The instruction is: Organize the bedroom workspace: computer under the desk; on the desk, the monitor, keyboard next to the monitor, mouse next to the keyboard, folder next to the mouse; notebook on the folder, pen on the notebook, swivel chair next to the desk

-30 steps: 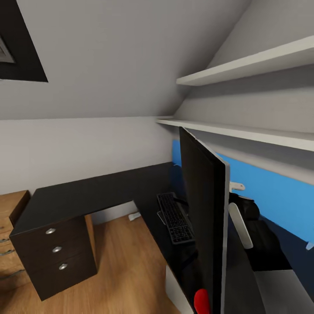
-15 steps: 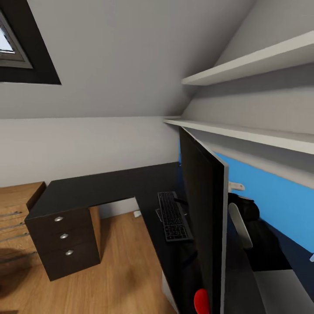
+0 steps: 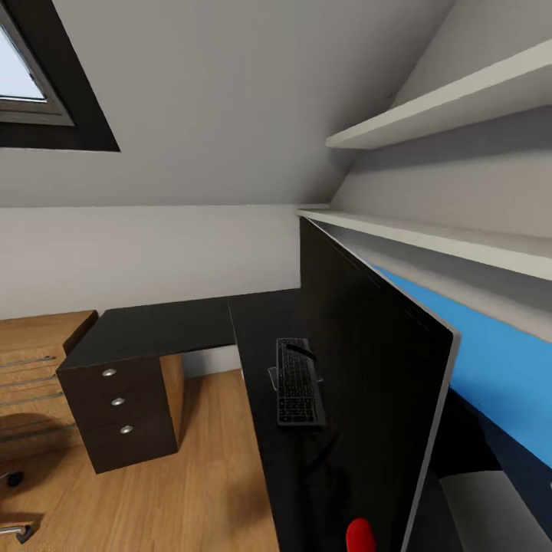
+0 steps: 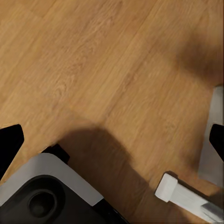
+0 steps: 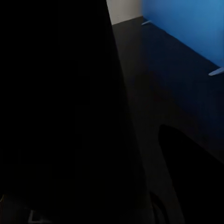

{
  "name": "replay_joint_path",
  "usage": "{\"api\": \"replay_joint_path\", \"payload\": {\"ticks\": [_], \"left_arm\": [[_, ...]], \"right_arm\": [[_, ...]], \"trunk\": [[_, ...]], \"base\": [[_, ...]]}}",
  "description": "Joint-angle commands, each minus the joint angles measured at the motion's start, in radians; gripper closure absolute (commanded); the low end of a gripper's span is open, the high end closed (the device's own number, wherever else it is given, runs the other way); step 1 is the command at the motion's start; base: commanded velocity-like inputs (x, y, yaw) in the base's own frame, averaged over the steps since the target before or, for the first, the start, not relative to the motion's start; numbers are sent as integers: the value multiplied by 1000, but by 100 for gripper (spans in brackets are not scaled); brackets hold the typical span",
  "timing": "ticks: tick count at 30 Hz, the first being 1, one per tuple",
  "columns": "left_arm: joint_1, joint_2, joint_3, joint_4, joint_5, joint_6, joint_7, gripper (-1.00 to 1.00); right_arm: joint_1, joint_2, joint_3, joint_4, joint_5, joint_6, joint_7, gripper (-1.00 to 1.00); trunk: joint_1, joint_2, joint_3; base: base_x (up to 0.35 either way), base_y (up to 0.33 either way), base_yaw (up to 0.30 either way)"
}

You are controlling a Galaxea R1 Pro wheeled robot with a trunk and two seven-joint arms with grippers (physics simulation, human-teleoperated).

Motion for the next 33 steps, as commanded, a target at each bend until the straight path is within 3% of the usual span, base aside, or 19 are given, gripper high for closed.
{"api": "replay_joint_path", "payload": {"ticks": [1, 10, 11, 12, 14, 16, 18, 21, 33], "left_arm": [[1, 0, 0, -3, 8, 3, 5, -100], [1, 0, 0, -3, 9, 6, 3, -100], [1, 0, 1, -3, 9, 7, 3, -100], [0, 0, 1, -3, 10, 8, 2, -100], [0, 0, 1, -3, 9, 8, 1, -100], [0, 0, 1, -3, 9, 7, 0, -100], [1, 0, 1, -3, 9, 4, -1, -100], [1, 0, 1, -3, 10, 2, -3, -100], [1, 0, 1, -3, 8, -1, -2, -100]], "right_arm": [[-1, -3, 2, 4, -5, -5, -6, 100], [-1, 1, 1, 27, -4, -21, -7, 100], [-2, 2, 1, 51, -4, -32, -10, 100], [-6, 4, 1, 128, -7, -96, -20, 100], [-9, 6, 0, 156, -11, -128, -50, 100], [-9, 17, -1, 167, -14, -141, -91, 100], [-10, 54, -3, 173, -13, -159, -144, 100], [-10, 77, -6, 177, -13, -173, -169, 100], [-10, 93, -3, 188, -14, -183, -187, 100]], "trunk": [[0, -1, -1], [0, -1, -1], [0, -1, -1], [0, -1, -1], [0, -1, -1], [0, -1, -1], [0, -1, -1], [0, -1, -1], [0, -1, -1]], "base": [[0, -344, 35], [-98, -324, 12], [-219, -276, 2], [-246, -261, 1], [-252, -258, 0], [-256, -256, 0], [-240, -226, 0], [-148, -130, 0], [-37, -96, 0]]}}
